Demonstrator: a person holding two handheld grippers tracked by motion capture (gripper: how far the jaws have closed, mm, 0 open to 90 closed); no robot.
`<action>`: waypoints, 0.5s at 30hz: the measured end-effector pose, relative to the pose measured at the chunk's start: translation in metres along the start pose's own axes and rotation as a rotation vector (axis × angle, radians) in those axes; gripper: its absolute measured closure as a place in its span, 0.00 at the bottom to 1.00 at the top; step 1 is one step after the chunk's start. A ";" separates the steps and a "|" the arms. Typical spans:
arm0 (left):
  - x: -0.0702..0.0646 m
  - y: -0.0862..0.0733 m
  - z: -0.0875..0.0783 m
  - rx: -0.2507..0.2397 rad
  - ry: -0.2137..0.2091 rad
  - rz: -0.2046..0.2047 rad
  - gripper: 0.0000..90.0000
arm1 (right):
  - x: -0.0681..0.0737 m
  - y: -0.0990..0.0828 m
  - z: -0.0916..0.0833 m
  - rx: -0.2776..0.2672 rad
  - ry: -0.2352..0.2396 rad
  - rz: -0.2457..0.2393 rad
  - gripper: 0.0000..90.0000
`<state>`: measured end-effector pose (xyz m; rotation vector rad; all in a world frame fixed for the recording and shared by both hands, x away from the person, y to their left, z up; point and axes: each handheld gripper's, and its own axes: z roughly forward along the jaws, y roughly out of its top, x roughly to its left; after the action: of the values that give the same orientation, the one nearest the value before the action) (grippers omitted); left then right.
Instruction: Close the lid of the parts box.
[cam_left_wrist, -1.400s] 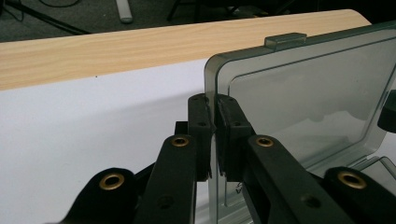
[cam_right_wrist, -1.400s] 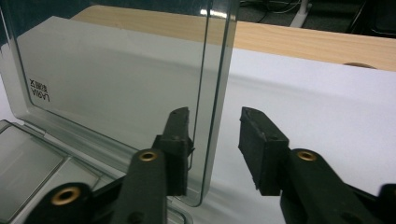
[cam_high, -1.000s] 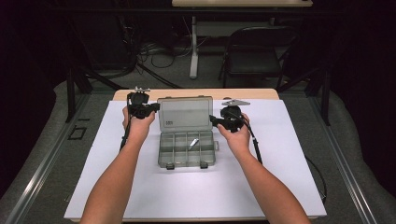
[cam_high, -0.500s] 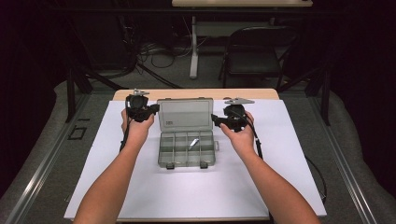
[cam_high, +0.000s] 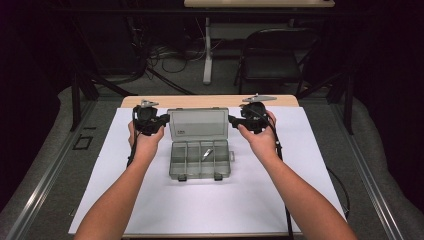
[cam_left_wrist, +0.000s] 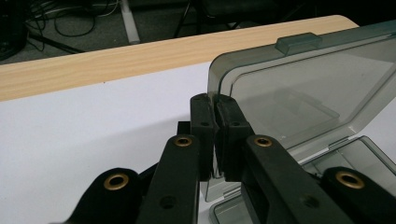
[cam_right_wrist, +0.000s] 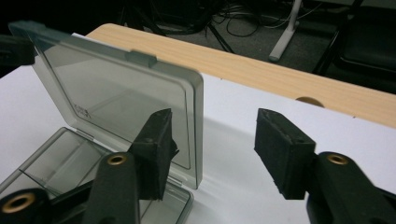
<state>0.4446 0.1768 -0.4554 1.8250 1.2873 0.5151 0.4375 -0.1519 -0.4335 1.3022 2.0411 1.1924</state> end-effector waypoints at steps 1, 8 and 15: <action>0.000 0.000 0.000 -0.002 0.002 0.001 0.96 | 0.000 0.003 -0.003 0.000 0.002 -0.004 0.58; -0.004 -0.006 -0.006 -0.015 0.005 0.007 0.97 | 0.003 0.016 -0.011 0.011 0.002 -0.036 0.79; -0.008 -0.012 -0.013 -0.025 0.010 0.018 0.97 | 0.005 0.028 -0.013 0.016 0.002 -0.052 0.99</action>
<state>0.4258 0.1763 -0.4564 1.8172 1.2659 0.5482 0.4403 -0.1478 -0.4028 1.2479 2.0767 1.1575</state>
